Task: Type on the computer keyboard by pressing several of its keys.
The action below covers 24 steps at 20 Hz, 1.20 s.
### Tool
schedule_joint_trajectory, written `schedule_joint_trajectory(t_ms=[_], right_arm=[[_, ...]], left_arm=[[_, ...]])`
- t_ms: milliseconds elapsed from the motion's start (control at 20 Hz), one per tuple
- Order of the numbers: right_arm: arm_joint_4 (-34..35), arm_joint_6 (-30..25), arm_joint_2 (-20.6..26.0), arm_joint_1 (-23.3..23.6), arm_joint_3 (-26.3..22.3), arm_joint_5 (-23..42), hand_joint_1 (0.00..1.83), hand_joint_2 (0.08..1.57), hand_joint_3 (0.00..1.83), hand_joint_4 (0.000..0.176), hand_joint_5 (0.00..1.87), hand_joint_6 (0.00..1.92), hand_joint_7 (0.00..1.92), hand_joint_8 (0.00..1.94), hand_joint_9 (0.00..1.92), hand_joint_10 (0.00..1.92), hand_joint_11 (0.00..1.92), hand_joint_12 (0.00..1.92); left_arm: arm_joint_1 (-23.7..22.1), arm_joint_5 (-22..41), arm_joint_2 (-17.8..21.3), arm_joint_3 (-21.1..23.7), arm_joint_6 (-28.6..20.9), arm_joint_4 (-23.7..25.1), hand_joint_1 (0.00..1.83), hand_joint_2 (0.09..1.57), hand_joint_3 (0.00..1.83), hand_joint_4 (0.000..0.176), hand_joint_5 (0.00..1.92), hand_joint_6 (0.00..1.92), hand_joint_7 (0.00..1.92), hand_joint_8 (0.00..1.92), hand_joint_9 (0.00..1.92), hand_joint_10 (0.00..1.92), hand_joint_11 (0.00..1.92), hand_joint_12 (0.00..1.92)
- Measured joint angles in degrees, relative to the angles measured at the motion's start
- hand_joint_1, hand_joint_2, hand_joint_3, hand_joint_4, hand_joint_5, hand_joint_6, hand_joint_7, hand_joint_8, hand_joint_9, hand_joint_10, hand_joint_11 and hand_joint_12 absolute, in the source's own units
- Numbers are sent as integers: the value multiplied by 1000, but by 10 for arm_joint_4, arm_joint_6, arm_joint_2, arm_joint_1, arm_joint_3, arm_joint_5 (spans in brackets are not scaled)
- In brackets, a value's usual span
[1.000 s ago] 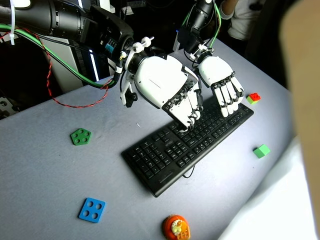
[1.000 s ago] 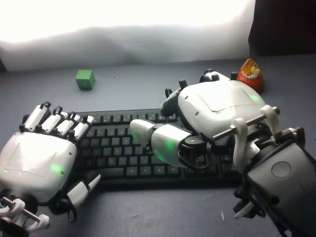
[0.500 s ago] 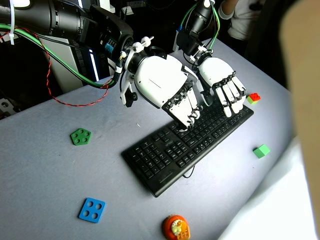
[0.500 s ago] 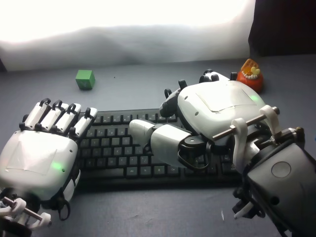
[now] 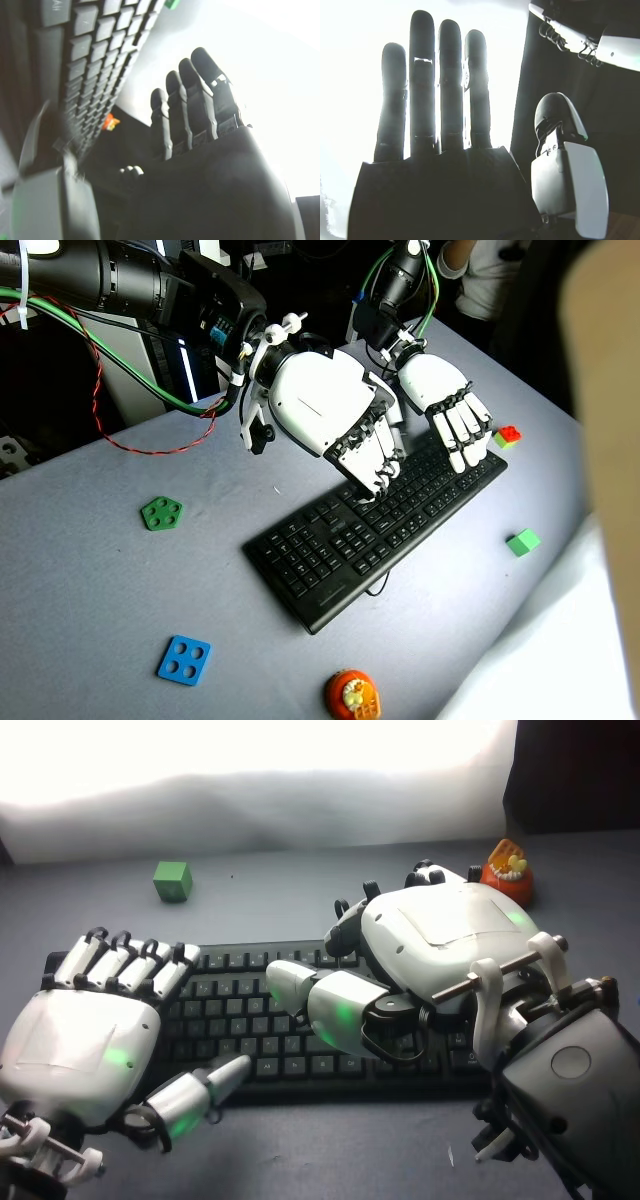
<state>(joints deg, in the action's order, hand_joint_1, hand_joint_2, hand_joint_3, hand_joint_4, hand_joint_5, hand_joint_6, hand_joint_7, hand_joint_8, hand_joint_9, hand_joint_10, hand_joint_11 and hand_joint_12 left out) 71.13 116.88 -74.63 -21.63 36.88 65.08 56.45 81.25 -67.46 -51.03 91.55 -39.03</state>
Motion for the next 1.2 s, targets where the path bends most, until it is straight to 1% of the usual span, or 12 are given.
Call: schedule_joint_trajectory(t_ms=[200,500,600,700,750,850,950,1000,1050,1100,1150,1200], right_arm=[[0,1,0,2,0,0,0,1198,0,0,771,2,862,4,772,309,191,1511],[0,3,4,4,0,2,0,1204,0,0,795,11,885,12,783,315,203,1493],[0,3,7,4,0,4,0,1203,0,0,929,26,988,13,776,490,218,1517],[0,3,8,4,0,4,0,1216,1,0,1049,57,1104,49,709,955,282,1668],[0,3,8,4,0,4,8,1224,2,0,1077,74,1132,69,687,1096,307,1714],[0,3,8,4,0,4,4,1227,1,0,959,624,931,859,681,1332,432,1771],[0,3,9,4,0,5,0,1230,1,0,865,1044,898,1189,728,1418,514,1813],[0,3,10,4,0,5,0,1230,1,0,865,1044,898,1189,728,1418,514,1813],[0,3,10,4,0,5,0,1261,5,0,870,1516,1011,1580,922,1820,848,1899],[0,3,10,4,0,5,0,1261,5,0,870,1516,1011,1580,922,1820,848,1899],[0,3,10,4,0,5,193,1359,17,0,1052,1897,1230,1823,1218,1917,1244,1920],[-4,3,10,4,0,5,224,1378,18,0,1064,1921,1248,1838,1241,1921,1267,1921]], left_arm=[[-16,-40,33,14,-38,4,0,1130,1,26,350,20,384,9,263,337,0,1108],[-76,-172,131,75,-72,4,0,1192,19,18,411,38,458,27,304,354,0,1155],[-89,-199,156,84,-81,7,39,1227,4,13,479,47,561,25,316,517,0,1316],[-95,-212,176,93,-86,4,94,1252,4,0,600,118,693,83,294,894,0,1542],[-99,-217,180,95,-88,1,104,1259,2,0,615,216,703,180,287,1049,0,1657],[-108,-224,184,97,-92,0,132,1289,2,0,522,696,537,833,314,1356,19,1871],[-125,-234,184,100,-93,4,190,1296,2,0,480,1055,520,1283,400,1587,145,1919],[-125,-235,184,101,-93,5,190,1296,2,0,480,1055,520,1283,400,1587,145,1919],[-125,-235,184,102,-94,4,367,1307,2,0,770,1327,841,1478,695,1740,480,1921],[-125,-235,184,103,-94,2,367,1307,2,0,770,1327,841,1478,695,1740,480,1921],[-125,-238,184,103,-95,1,437,1389,18,0,901,1637,1041,1659,961,1884,892,1921],[-126,-237,184,103,-99,0,450,1405,16,0,899,1705,1062,1692,987,1901,913,1921]])
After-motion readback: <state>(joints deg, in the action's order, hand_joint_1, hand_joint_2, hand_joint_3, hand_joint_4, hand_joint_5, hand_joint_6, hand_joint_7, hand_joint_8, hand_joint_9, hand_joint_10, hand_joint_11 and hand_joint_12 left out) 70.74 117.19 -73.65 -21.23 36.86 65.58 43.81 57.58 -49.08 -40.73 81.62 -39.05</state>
